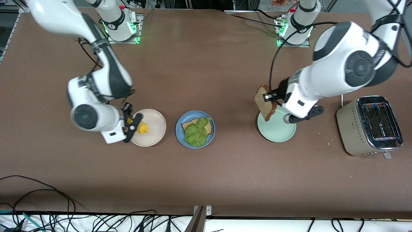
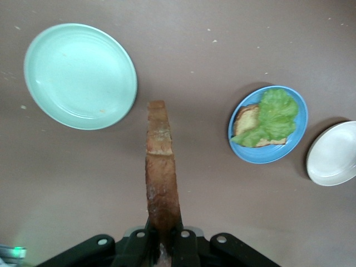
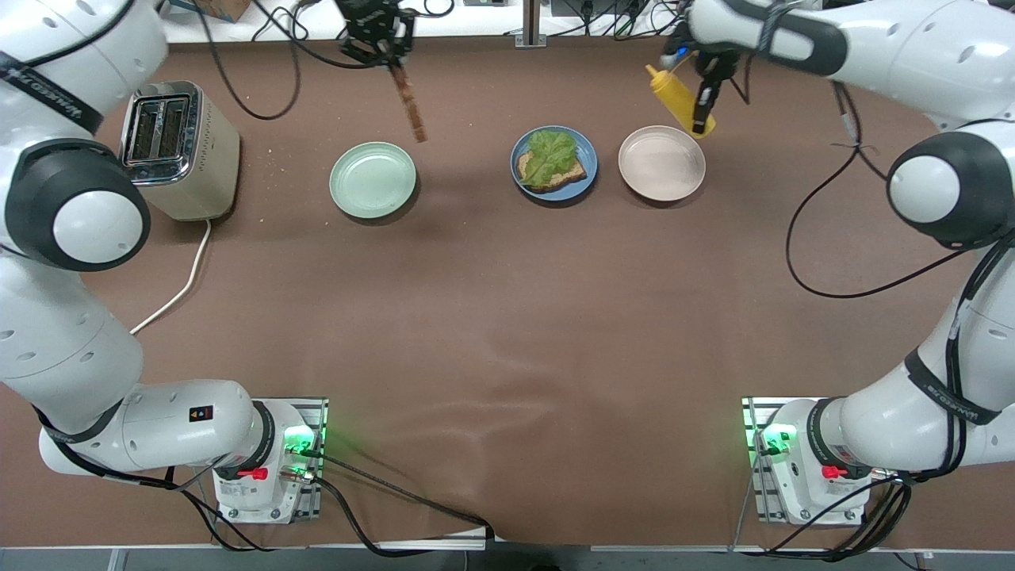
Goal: Make sandwich in blue plate with both arms
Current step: 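Carry the bread over the blue plate while the right gripper returns mustard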
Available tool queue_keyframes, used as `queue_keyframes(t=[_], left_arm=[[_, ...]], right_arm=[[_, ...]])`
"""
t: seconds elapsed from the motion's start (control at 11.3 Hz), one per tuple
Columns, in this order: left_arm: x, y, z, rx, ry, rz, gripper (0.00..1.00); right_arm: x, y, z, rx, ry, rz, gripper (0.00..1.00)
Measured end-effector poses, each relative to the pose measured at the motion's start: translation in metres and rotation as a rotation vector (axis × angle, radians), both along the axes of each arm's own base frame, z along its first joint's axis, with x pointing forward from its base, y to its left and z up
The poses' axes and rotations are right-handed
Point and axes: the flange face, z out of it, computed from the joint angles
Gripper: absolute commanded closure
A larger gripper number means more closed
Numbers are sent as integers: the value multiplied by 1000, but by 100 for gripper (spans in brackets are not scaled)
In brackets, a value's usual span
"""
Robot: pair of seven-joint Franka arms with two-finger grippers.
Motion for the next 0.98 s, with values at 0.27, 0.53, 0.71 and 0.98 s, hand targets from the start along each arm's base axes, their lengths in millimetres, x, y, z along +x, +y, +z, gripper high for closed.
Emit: queue_keyframes(t=[0.27, 0.53, 0.71, 0.98], left_arm=[[-2, -65, -22, -38, -15, 123, 100], [-4, -124, -38, -117, -63, 242, 100], [-7, -150, -47, -164, -85, 283, 100], [-3, -180, -67, -254, -125, 361, 100]], right_arm=[[21, -94, -23, 286, 50, 57, 100], [31, -160, -69, 527, 34, 135, 100], [34, -185, -97, 632, 8, 194, 100], [36, -205, -140, 766, -28, 250, 100]])
